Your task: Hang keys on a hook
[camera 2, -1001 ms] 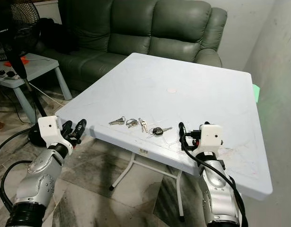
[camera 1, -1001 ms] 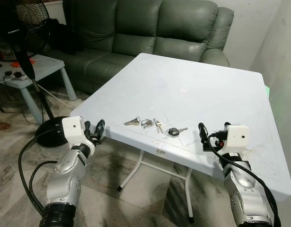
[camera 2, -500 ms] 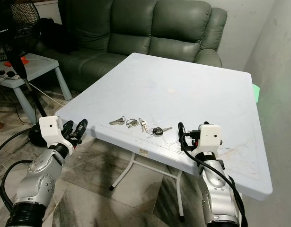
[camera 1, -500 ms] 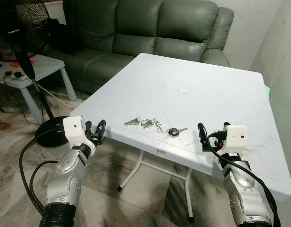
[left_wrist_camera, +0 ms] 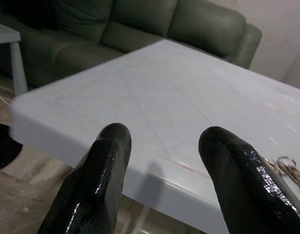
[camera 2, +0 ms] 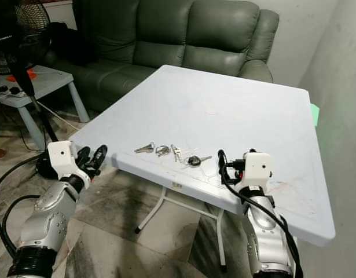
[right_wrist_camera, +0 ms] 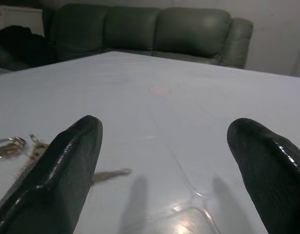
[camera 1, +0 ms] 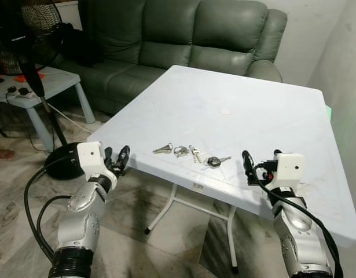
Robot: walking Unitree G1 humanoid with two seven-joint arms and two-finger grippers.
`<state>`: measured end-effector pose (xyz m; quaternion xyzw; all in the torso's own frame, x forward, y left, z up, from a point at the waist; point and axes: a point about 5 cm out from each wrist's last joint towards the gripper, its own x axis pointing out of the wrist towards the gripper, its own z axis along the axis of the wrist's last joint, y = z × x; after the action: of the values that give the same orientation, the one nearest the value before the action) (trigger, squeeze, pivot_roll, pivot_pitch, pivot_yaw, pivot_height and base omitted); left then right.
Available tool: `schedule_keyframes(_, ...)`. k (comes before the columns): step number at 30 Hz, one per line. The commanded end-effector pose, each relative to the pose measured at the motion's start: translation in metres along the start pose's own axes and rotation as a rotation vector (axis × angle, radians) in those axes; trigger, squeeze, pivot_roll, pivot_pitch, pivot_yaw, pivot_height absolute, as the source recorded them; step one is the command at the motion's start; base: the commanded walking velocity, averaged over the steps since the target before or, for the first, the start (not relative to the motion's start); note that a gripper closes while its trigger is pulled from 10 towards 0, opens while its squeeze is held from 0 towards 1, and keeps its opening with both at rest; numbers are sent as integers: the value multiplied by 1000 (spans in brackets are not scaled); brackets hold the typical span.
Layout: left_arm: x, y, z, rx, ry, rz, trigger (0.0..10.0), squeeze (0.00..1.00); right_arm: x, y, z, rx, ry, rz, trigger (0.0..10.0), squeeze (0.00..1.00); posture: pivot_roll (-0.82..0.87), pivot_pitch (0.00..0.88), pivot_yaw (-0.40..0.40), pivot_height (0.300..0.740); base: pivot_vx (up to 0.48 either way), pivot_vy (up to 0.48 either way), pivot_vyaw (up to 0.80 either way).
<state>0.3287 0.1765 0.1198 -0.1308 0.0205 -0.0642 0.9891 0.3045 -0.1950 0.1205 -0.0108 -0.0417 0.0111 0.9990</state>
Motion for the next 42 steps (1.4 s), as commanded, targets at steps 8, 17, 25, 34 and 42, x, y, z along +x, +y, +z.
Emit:
schedule_keyframes(8,0,4,2,1,-2,11,10000,0,2,2,4,3,-18,7,10000,0,163,0,-2,740,0,445,0)
schedule_keyframes(17,0,3,2,-4,-7,18,10000,0,3,2,4,-2,-16,15,10000,0,169,0,-13,740,0,391,0)
schedule_keyframes(25,0,3,2,-2,-22,34,10000,0,4,3,5,-7,-16,28,10000,0,167,0,-19,740,0,30,0)
schedule_keyframes(34,0,2,-1,-1,-13,44,10000,0,3,2,5,-11,-14,34,10000,0,164,0,-25,740,0,0,0)
schedule_keyframes(42,-1,1,-3,-13,-8,49,10000,0,3,1,5,-18,-8,42,10000,0,166,0,-30,740,0,0,0)
